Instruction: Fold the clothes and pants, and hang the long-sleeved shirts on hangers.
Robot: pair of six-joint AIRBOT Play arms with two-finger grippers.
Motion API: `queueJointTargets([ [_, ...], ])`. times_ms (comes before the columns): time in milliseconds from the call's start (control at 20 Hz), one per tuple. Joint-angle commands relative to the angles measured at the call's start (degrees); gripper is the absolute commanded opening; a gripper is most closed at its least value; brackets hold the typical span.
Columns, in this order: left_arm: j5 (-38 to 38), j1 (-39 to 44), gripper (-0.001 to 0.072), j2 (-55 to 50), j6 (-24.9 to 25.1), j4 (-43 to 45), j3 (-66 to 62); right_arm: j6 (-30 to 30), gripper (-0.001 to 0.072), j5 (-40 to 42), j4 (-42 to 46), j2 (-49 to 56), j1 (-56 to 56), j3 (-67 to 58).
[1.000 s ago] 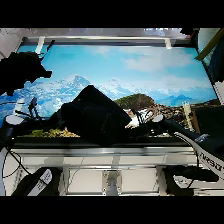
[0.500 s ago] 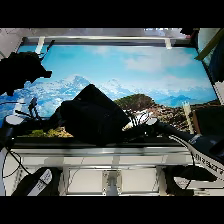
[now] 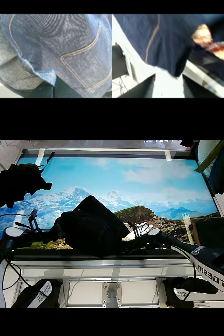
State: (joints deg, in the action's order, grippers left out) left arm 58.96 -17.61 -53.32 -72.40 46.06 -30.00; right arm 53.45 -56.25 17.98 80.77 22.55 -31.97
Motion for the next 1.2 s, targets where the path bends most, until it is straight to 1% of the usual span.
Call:
queueJointTargets([
  [0,0.2,0.0,0.0014,0.0,0.0,0.0,0.0,8.3,0.0448,-0.6,8.6,-1.2,-3.7,0.8],
  [100,0.2,0.0,0.0014,0.0,0.0,0.0,0.0,8.3,0.0449,5.6,4.6,-0.6,-2.9,1.3],
  [150,0.2,0.0,0.0014,0.0,0.0,0.0,0.0,7.1,0.0449,7.0,1.4,0.1,-2.1,1.2],
  [300,0.2,0.0,0.0014,0.0,0.0,0.0,0.0,-0.3,0.0449,5.4,-10.8,4.2,-0.4,1.2],
  [400,0.2,0.0,0.0014,0.0,0.0,0.0,0.0,-3.7,0.0451,3.8,-16.4,6.8,0.4,1.2],
  [500,0.2,0.0,0.0014,0.0,0.1,0.0,0.0,-4.1,0.045,1.8,-16.9,8.0,1.7,1.2],
  [650,0.2,0.0,0.0014,0.0,0.0,0.0,0.0,-4.4,0.045,1.5,-18.4,8.1,5.4,1.2],
  [750,0.2,0.0,0.0014,0.0,0.0,0.0,0.0,-5.6,0.0449,0.0,-20.3,8.1,7.0,1.1],
  [800,0.2,0.0,0.0014,0.0,0.0,0.0,0.0,-6.4,0.0449,-1.9,-21.5,8.1,7.1,1.2],
  [900,0.2,0.0,0.0014,0.0,0.0,0.0,0.0,-8.2,0.0449,-8.6,-22.3,8.0,7.1,1.2],
  [950,0.2,0.0,0.0014,0.0,0.1,0.0,0.0,-8.2,0.0449,-8.7,-22.2,8.0,7.3,1.2],
  [1050,0.2,0.0,0.0014,0.0,0.0,0.0,0.0,-8.1,0.0451,-2.8,-22.2,8.0,8.3,1.2],
  [1100,0.2,0.0,0.0014,0.0,0.0,0.0,0.0,-7.6,0.0489,0.1,-22.3,8.1,9.0,1.2],
  [1150,0.3,0.0,0.0014,0.0,0.0,0.0,0.0,-7.5,0.0497,1.2,-23.1,8.1,9.6,1.2],
])
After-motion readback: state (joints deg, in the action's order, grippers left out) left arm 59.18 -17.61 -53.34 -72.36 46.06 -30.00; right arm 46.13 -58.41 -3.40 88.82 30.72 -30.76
